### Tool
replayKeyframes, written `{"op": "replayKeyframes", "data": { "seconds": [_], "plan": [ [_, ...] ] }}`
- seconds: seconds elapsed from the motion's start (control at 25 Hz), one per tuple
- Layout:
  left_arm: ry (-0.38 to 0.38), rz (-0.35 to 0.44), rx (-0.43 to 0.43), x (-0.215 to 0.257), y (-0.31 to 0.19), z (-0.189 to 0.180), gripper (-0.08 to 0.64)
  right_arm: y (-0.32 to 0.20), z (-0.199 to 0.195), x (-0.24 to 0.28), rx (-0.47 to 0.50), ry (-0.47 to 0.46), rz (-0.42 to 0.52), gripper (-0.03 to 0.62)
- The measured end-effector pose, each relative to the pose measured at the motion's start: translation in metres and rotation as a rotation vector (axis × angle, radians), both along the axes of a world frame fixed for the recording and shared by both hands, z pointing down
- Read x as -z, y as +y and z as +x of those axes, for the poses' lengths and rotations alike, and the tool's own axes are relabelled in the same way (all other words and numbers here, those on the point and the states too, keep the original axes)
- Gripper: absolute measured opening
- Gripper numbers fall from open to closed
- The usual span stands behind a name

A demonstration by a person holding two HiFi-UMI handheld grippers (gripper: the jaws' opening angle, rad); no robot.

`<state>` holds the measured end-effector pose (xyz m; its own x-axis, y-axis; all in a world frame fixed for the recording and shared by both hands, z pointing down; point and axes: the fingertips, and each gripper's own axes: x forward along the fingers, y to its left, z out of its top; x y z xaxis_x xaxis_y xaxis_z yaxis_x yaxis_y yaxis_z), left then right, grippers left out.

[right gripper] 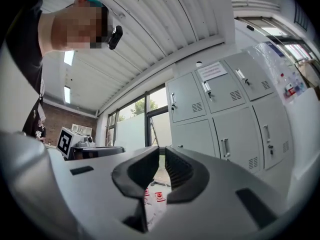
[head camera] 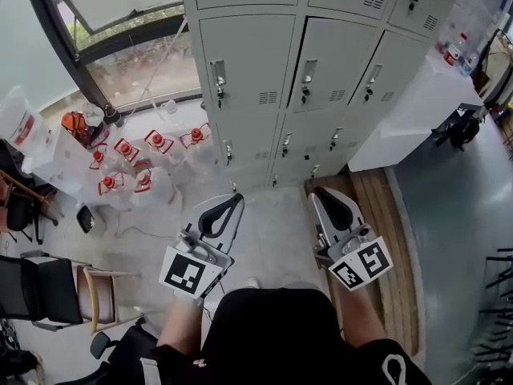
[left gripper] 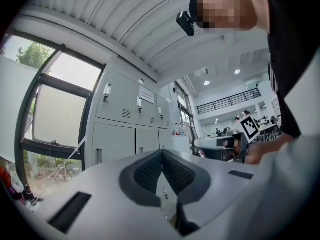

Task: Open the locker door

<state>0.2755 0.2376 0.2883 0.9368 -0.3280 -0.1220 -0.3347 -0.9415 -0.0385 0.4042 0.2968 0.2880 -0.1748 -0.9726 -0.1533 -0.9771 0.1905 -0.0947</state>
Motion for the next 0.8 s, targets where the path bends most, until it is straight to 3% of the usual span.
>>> {"op": "replayKeyframes", "data": {
  "seconds": [0.36,0.8],
  "plan": [
    [-0.037,-0.033,0.122,-0.031,-0.067,-0.009,0.023,-0.092,-0.003,-0.032,0.126,-0.022,-0.033,0.054],
    [-0.074,-0.078,0.343,-0.040,-0.173,0.037,0.023,-0.227,0.046,-0.050,0.338,-0.027,-0.069,0.054]
  ]
}}
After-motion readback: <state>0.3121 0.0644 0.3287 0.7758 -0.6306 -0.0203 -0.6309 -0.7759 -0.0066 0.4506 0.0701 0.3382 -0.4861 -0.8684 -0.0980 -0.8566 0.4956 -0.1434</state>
